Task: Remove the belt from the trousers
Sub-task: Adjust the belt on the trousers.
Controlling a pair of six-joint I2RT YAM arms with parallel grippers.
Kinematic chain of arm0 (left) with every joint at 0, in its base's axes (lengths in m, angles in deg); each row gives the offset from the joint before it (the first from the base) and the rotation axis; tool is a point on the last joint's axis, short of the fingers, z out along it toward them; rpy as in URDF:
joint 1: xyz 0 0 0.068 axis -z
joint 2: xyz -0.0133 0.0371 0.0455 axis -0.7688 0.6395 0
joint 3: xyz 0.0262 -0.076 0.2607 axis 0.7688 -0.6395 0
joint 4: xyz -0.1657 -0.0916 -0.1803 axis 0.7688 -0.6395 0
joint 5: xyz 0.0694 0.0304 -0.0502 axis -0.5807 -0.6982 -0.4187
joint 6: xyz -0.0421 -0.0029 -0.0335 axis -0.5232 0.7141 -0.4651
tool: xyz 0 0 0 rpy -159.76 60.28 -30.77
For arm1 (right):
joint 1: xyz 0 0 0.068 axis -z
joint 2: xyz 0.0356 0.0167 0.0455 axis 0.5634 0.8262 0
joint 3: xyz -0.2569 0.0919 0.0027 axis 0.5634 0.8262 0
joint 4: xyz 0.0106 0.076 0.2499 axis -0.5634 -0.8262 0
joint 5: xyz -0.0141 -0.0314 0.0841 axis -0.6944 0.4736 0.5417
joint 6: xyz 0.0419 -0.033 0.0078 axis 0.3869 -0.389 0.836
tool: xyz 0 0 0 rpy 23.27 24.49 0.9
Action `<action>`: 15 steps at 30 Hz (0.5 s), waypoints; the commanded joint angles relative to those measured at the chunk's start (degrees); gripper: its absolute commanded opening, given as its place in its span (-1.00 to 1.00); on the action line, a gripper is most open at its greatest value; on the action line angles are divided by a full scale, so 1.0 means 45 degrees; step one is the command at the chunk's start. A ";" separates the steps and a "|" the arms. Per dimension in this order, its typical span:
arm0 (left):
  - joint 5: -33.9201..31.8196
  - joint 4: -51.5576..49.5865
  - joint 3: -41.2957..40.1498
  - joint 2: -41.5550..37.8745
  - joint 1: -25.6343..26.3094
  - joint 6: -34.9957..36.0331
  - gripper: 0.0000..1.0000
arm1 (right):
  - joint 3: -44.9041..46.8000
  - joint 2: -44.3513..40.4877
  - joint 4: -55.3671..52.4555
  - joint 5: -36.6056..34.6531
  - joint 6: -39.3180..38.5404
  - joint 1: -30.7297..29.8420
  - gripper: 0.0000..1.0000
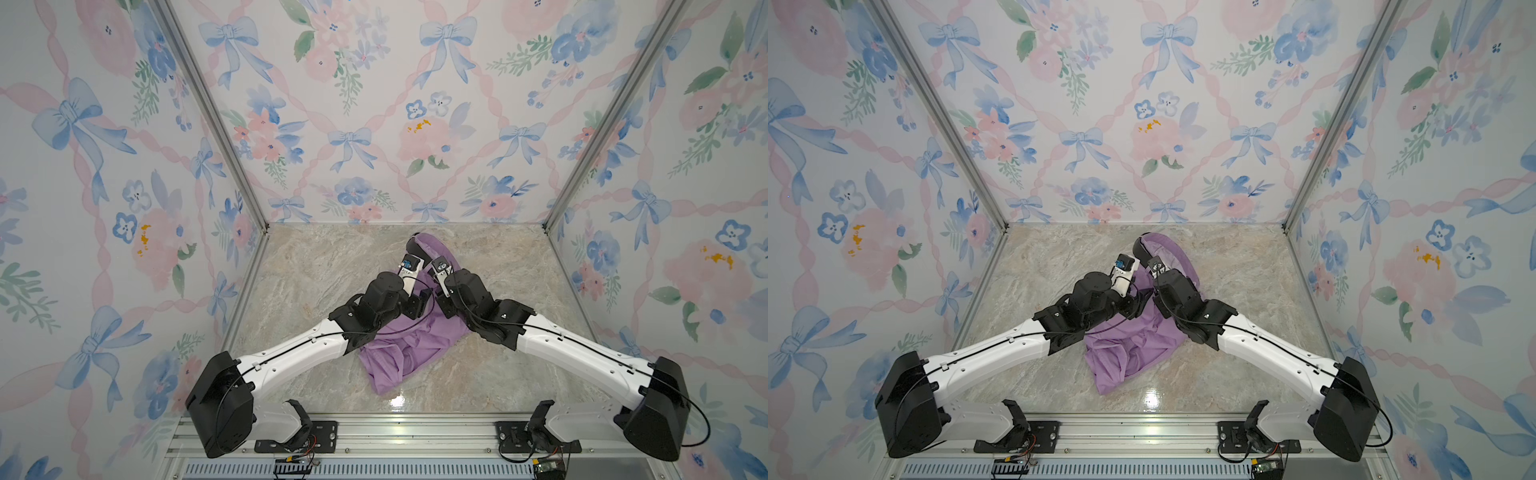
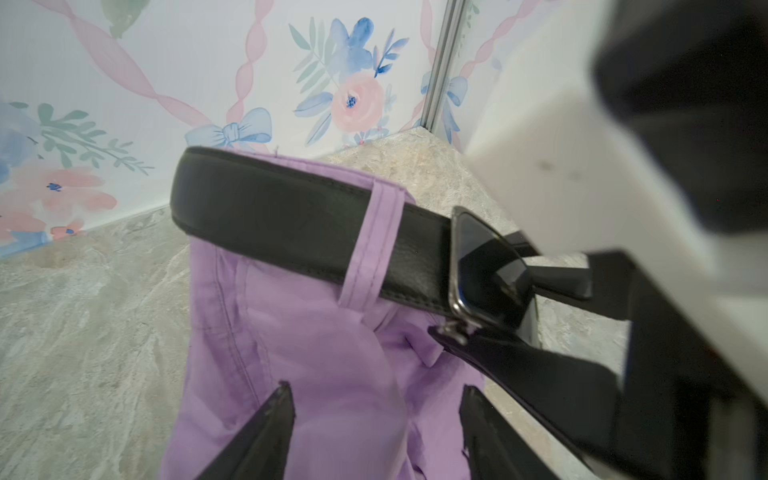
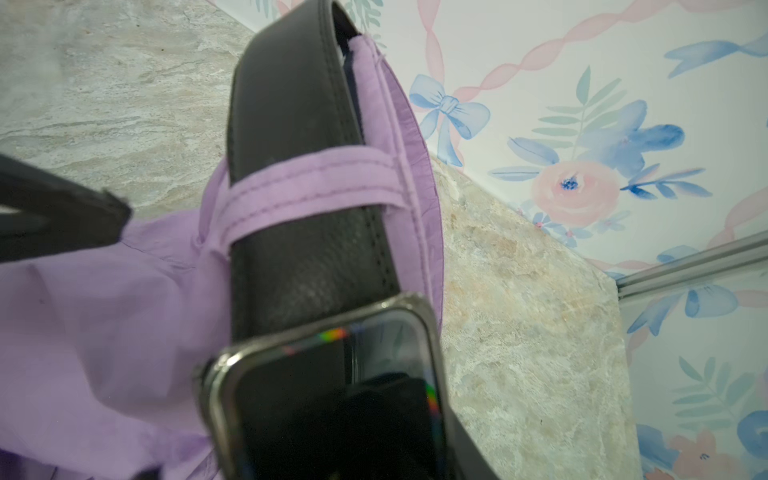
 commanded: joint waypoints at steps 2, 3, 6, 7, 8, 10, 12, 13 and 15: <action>-0.1136 0.0492 0.0442 0.0623 -0.0057 0.0300 0.02 | -0.0030 -0.0707 -0.0073 0.0334 -0.0550 -0.0569 -1.00; -0.1172 0.0506 0.0471 0.0727 -0.0076 0.0315 -0.07 | 0.0022 -0.0829 -0.0026 0.0475 -0.0488 -0.0549 -1.00; -0.1014 0.0622 0.0469 0.0706 -0.0160 0.0261 -0.53 | 0.0298 -0.1244 0.0371 0.0767 -0.0460 -0.0550 -1.00; -0.0865 0.0681 0.0425 0.0567 -0.0224 0.0243 -0.72 | 0.0419 -0.1392 0.0524 0.0802 -0.0454 -0.0551 -1.00; -0.0777 0.0780 0.0334 0.0338 -0.0365 0.0120 -0.90 | 0.0564 -0.1578 0.0721 0.0791 -0.0463 -0.0511 -1.00; -0.0443 0.0949 0.0049 -0.0231 -0.0851 -0.0228 -1.00 | 0.0902 -0.1999 0.1066 0.0802 -0.0391 -0.0355 -1.00; 0.0247 0.1104 -0.0360 -0.0899 -0.1768 -0.0905 -1.00 | 0.1357 -0.2560 0.1491 0.0883 -0.0188 -0.0019 -1.00; 0.0607 0.1159 -0.0536 -0.1173 -0.2217 -0.1263 -1.00 | 0.1603 -0.2857 0.1748 0.0975 -0.0081 0.0168 -1.00; 0.1331 0.1230 -0.0909 -0.1557 -0.3074 -0.1805 -1.00 | 0.2319 -0.3616 0.2676 0.1212 0.0250 0.0594 -1.00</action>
